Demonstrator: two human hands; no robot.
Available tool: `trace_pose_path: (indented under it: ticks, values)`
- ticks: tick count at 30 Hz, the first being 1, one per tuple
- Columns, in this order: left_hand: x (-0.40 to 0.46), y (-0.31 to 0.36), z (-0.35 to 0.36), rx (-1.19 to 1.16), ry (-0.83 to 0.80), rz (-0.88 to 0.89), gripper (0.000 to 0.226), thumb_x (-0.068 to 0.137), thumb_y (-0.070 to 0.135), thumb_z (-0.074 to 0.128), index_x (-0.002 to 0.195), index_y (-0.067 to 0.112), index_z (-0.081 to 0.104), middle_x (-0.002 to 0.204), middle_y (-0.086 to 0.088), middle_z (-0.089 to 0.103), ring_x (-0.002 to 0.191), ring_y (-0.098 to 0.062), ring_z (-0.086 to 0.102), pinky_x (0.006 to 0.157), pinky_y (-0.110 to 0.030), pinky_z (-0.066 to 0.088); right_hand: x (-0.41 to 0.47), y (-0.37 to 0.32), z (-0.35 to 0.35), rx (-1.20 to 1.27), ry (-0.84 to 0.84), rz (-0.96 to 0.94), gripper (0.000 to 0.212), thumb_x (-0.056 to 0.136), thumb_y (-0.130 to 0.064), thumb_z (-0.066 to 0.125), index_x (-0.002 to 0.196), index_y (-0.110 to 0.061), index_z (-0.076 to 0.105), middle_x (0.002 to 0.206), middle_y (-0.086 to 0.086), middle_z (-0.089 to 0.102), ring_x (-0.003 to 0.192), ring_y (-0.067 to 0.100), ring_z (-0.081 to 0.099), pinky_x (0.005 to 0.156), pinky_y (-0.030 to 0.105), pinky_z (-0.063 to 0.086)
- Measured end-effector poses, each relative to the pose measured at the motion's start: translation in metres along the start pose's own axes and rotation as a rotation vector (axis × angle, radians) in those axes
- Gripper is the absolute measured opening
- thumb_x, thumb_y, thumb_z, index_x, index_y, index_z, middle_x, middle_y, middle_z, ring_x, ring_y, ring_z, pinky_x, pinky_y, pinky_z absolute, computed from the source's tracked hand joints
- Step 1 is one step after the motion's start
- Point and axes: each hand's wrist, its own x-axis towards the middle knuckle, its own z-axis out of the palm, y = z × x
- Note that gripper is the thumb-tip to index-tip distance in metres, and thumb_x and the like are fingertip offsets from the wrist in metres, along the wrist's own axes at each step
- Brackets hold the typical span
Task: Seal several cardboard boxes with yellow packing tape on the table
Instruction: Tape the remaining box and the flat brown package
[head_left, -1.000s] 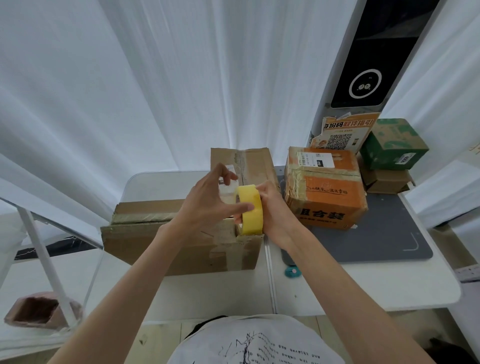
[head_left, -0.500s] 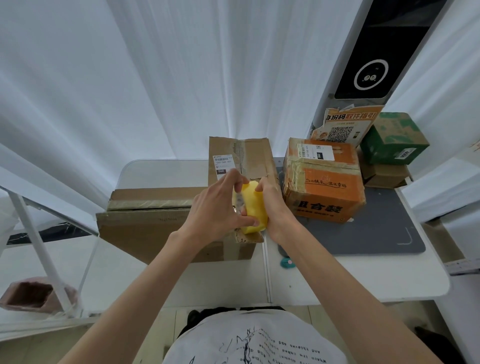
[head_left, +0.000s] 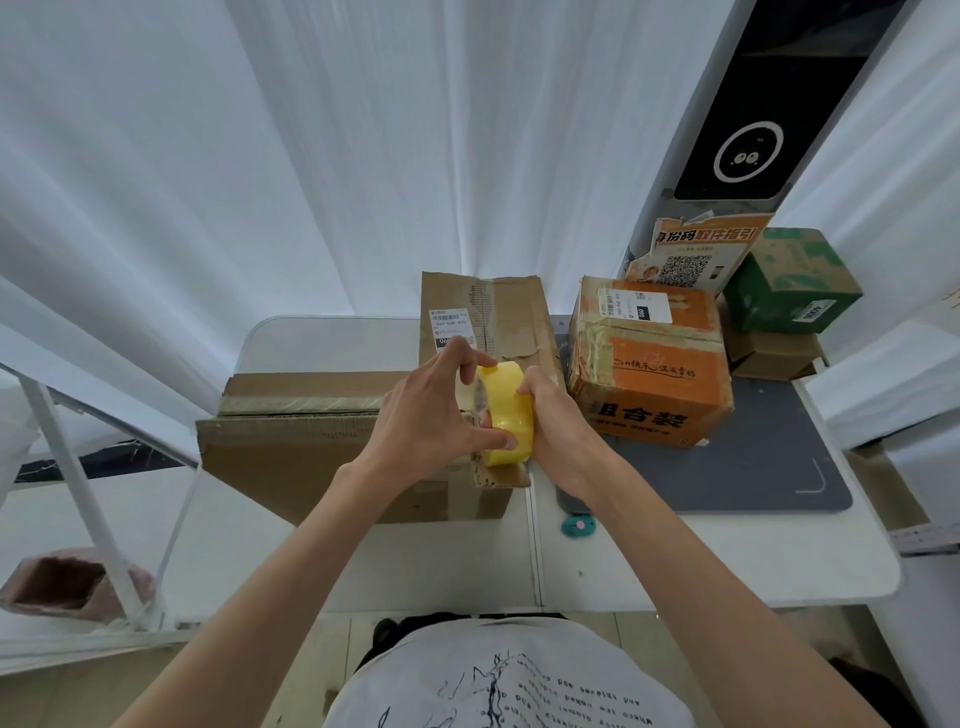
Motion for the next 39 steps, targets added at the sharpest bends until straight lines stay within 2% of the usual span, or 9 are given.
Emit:
trace_pose_path:
  ticks: [3, 8, 12, 15, 18, 24, 31, 35, 39]
  values:
    - [-0.002, 0.002, 0.001, 0.011, 0.003, 0.014, 0.075, 0.055, 0.054, 0.088, 0.093, 0.033, 0.027, 0.12, 0.026, 0.058, 0.099, -0.015, 0.062, 0.075, -0.04, 0.054, 0.0, 0.0, -0.003, 0.018, -0.01, 0.003, 0.034, 0.096, -0.022, 0.036, 0.123, -0.014, 0.054, 0.086, 0.013, 0.068, 0.08, 0.024, 0.063, 0.085, 0.044, 0.049]
    - [-0.003, 0.004, 0.003, 0.012, 0.009, 0.01, 0.074, 0.055, 0.05, 0.091, 0.096, 0.028, 0.033, 0.116, 0.028, 0.054, 0.091, -0.011, 0.059, 0.067, -0.031, 0.043, -0.008, 0.0, -0.004, 0.084, -0.045, -0.007, 0.025, 0.091, -0.008, 0.033, 0.104, -0.013, 0.054, 0.08, 0.011, 0.062, 0.076, 0.022, 0.06, 0.085, 0.043, 0.048]
    - [-0.002, 0.005, 0.001, 0.022, -0.015, 0.018, 0.073, 0.057, 0.049, 0.09, 0.095, 0.029, 0.031, 0.122, 0.025, 0.058, 0.083, -0.007, 0.056, 0.064, -0.026, 0.039, -0.002, 0.003, 0.0, 0.095, -0.014, -0.018, 0.04, 0.097, -0.025, 0.036, 0.133, -0.014, 0.05, 0.085, 0.011, 0.065, 0.073, 0.02, 0.064, 0.075, 0.039, 0.052]
    - [-0.003, 0.006, 0.001, 0.037, -0.024, 0.017, 0.072, 0.057, 0.049, 0.09, 0.097, 0.03, 0.033, 0.118, 0.024, 0.057, 0.084, -0.01, 0.059, 0.063, -0.025, 0.039, -0.002, 0.001, 0.001, 0.085, 0.02, -0.02, 0.03, 0.098, -0.025, 0.036, 0.121, -0.019, 0.055, 0.078, 0.009, 0.066, 0.069, 0.02, 0.064, 0.074, 0.039, 0.052]
    - [-0.004, 0.007, 0.002, 0.042, -0.026, 0.003, 0.071, 0.058, 0.049, 0.09, 0.099, 0.029, 0.035, 0.109, 0.028, 0.053, 0.075, -0.002, 0.054, 0.061, -0.021, 0.036, -0.004, 0.002, 0.001, 0.098, 0.004, -0.021, 0.025, 0.097, -0.022, 0.034, 0.111, -0.02, 0.055, 0.072, 0.008, 0.067, 0.072, 0.021, 0.062, 0.081, 0.042, 0.049]
    - [-0.006, 0.005, 0.003, 0.018, 0.005, -0.005, 0.075, 0.055, 0.05, 0.091, 0.093, 0.034, 0.028, 0.122, 0.024, 0.059, 0.089, -0.011, 0.06, 0.068, -0.031, 0.044, -0.004, 0.005, -0.001, 0.112, -0.031, -0.008, 0.028, 0.097, -0.022, 0.035, 0.119, -0.023, 0.053, 0.092, 0.013, 0.063, 0.077, 0.021, 0.064, 0.082, 0.042, 0.051]
    - [-0.007, 0.006, 0.003, 0.003, 0.015, 0.012, 0.074, 0.055, 0.048, 0.091, 0.092, 0.032, 0.029, 0.122, 0.026, 0.058, 0.095, -0.011, 0.059, 0.067, -0.03, 0.043, -0.007, 0.009, -0.005, 0.102, -0.059, -0.048, 0.026, 0.091, -0.01, 0.034, 0.108, -0.012, 0.054, 0.076, 0.009, 0.066, 0.079, 0.023, 0.06, 0.09, 0.046, 0.046]
    - [-0.007, 0.007, 0.003, 0.015, 0.002, 0.005, 0.072, 0.057, 0.049, 0.09, 0.097, 0.028, 0.034, 0.116, 0.03, 0.054, 0.091, -0.009, 0.058, 0.068, -0.031, 0.044, -0.003, 0.01, -0.003, 0.121, -0.047, -0.023, 0.041, 0.099, -0.029, 0.035, 0.129, -0.01, 0.054, 0.085, 0.012, 0.064, 0.075, 0.02, 0.063, 0.078, 0.039, 0.051]
    - [-0.006, 0.006, 0.003, 0.012, -0.003, 0.005, 0.074, 0.056, 0.049, 0.091, 0.094, 0.03, 0.031, 0.124, 0.025, 0.059, 0.085, -0.007, 0.056, 0.063, -0.026, 0.04, -0.003, 0.009, -0.003, 0.146, -0.045, -0.021, 0.035, 0.099, -0.026, 0.033, 0.122, -0.013, 0.055, 0.085, 0.013, 0.063, 0.075, 0.021, 0.062, 0.079, 0.04, 0.049]
